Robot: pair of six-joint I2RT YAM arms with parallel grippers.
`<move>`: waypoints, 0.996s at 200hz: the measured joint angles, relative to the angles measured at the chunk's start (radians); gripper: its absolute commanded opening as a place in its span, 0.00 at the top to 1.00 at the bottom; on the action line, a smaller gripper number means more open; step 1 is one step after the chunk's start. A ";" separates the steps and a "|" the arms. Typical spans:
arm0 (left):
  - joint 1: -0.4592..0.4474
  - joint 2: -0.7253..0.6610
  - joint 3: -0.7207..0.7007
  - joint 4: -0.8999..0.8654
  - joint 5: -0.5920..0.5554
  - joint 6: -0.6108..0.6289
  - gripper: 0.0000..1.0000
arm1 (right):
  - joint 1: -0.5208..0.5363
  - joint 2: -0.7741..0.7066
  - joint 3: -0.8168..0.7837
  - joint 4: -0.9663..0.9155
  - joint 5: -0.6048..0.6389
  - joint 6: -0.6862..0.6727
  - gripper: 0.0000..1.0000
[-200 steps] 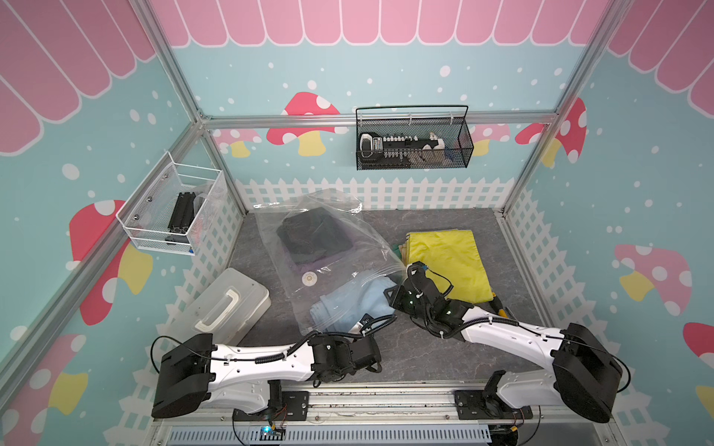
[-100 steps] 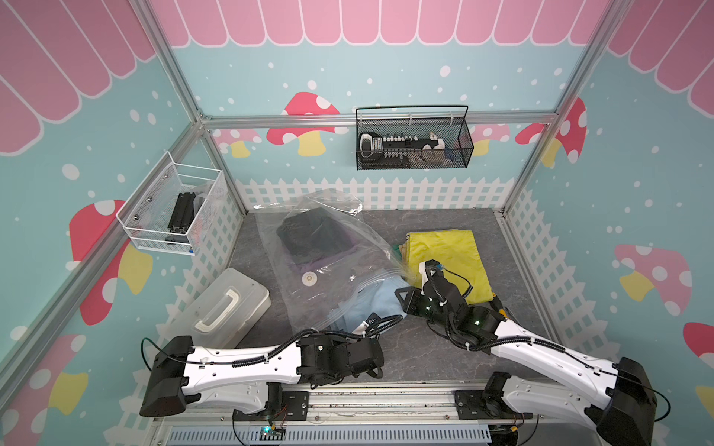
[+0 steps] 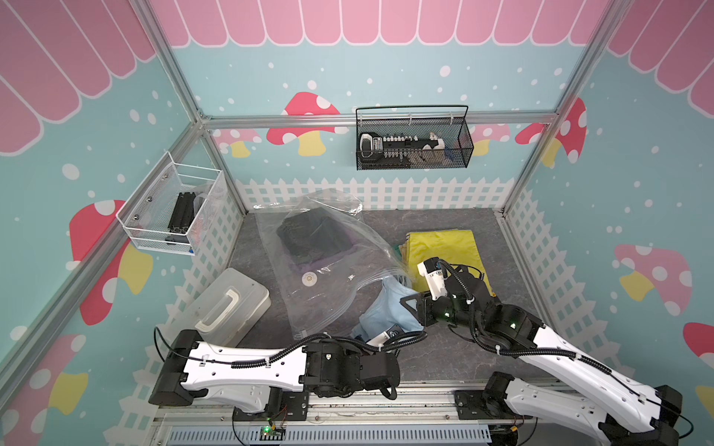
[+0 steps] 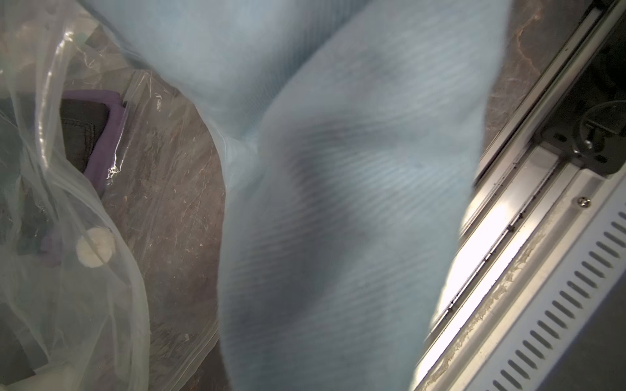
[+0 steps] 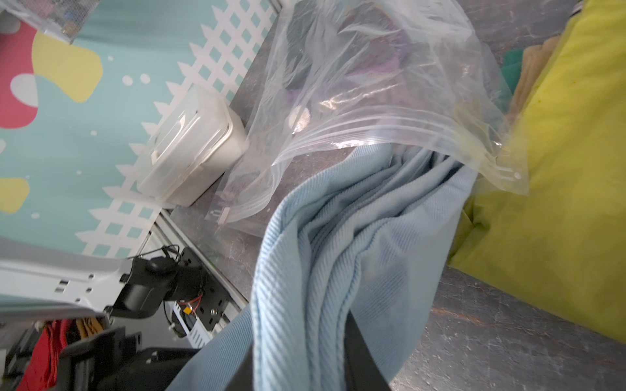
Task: Take the trousers out of the vacuum bag
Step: Take out the trousers from the vacuum bag, then place the trousers at the center of the board.
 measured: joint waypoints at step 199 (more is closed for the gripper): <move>-0.001 0.083 0.373 -0.018 -0.108 0.229 1.00 | 0.001 -0.134 0.258 -0.142 0.183 0.053 1.00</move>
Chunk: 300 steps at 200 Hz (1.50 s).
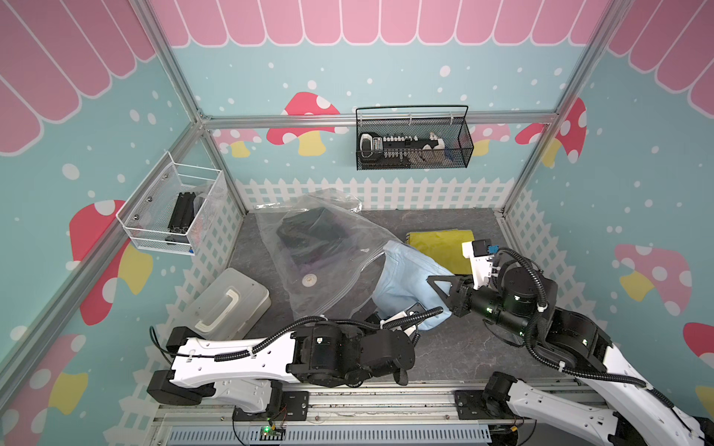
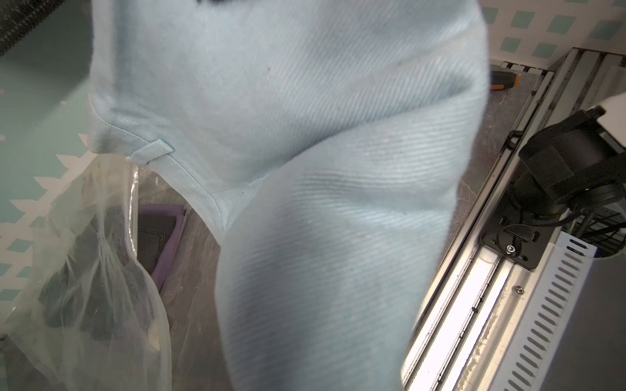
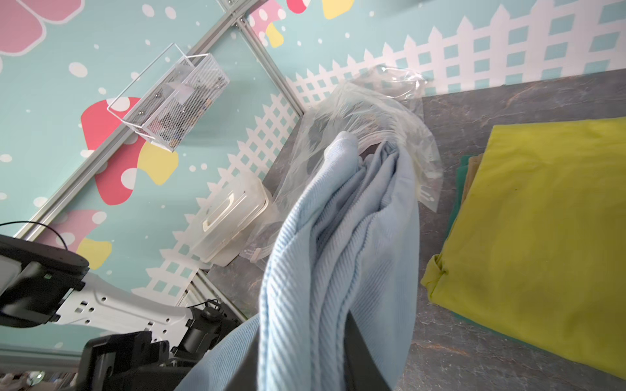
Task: Take the trousers out of the vacuum bag
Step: Place the trousers at the center of the board.
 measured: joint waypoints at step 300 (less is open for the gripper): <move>0.358 0.421 0.633 0.041 0.182 0.348 1.00 | -0.567 0.235 0.195 0.132 -0.087 0.004 1.00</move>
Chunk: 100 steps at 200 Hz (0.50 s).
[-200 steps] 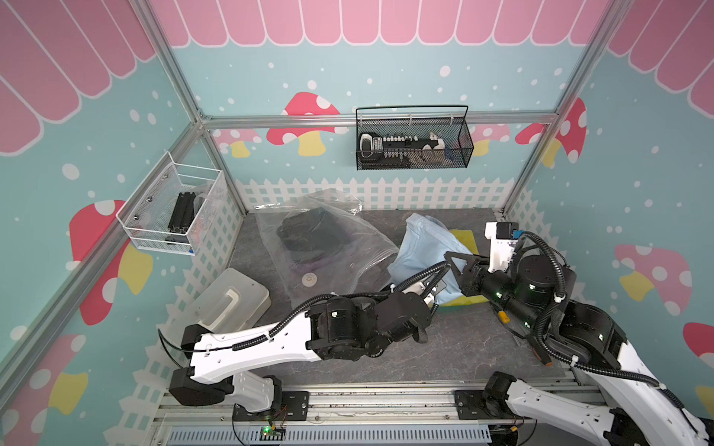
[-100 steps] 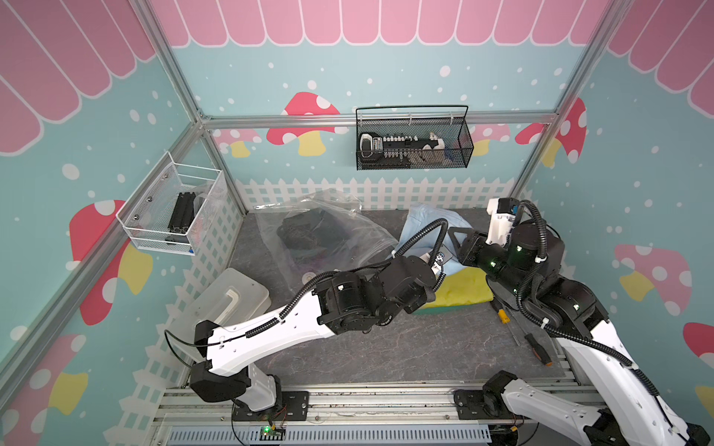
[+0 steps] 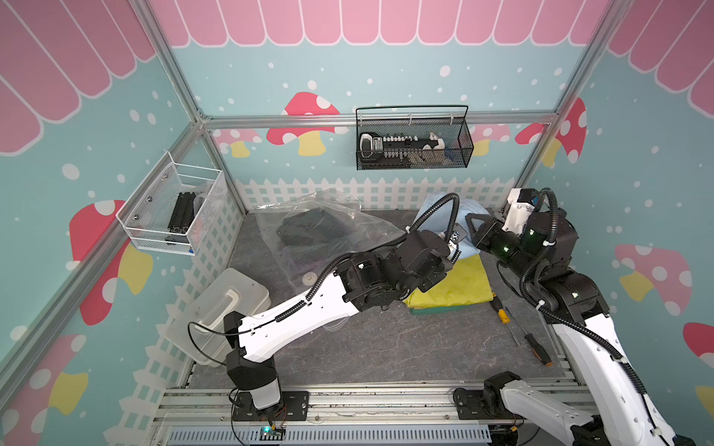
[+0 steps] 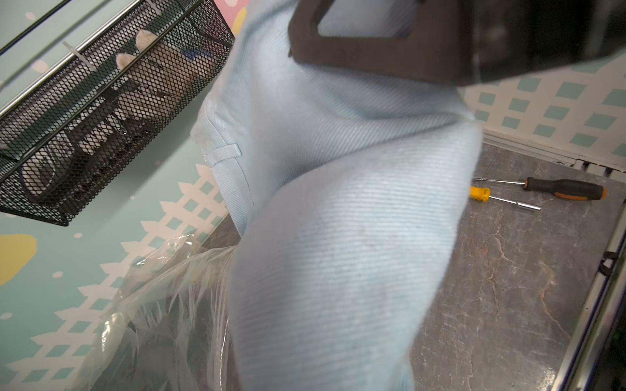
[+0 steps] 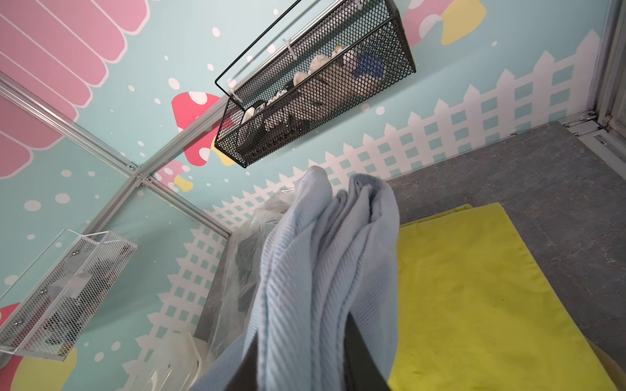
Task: Take the trousers out of the vacuum bag
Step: Place the trousers at the center of the board.
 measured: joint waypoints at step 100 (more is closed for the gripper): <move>0.055 0.190 0.232 0.005 0.023 0.121 1.00 | -0.188 0.036 -0.024 0.079 -0.048 0.033 1.00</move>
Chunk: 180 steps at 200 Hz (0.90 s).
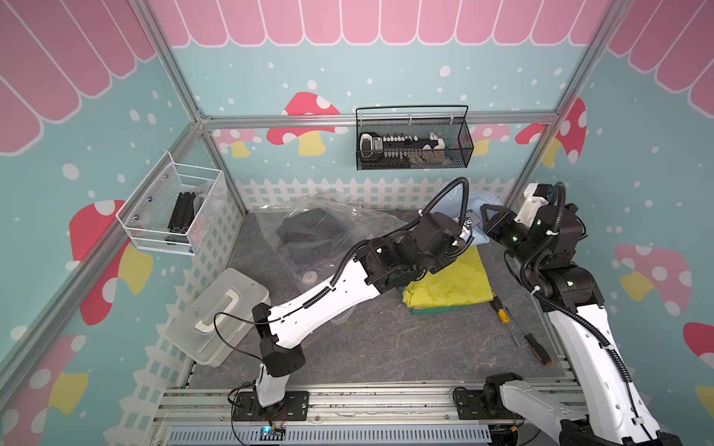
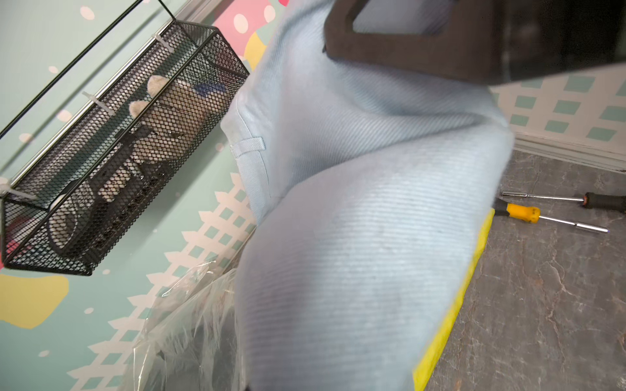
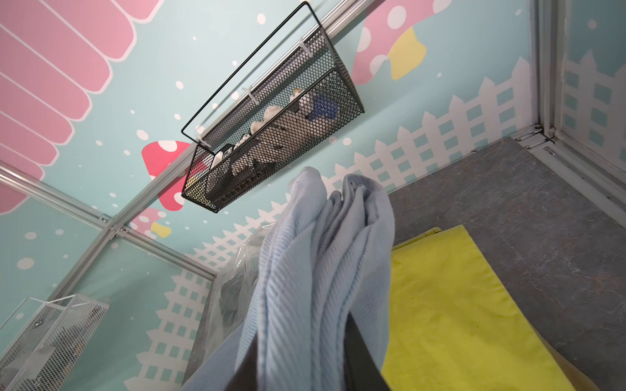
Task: Take the trousers out of the vacuum bag
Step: Place the trousers at the center of the board.
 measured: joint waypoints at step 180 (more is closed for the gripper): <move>0.057 0.146 0.100 0.072 0.023 0.165 1.00 | -0.215 0.035 -0.151 0.199 -0.170 0.106 1.00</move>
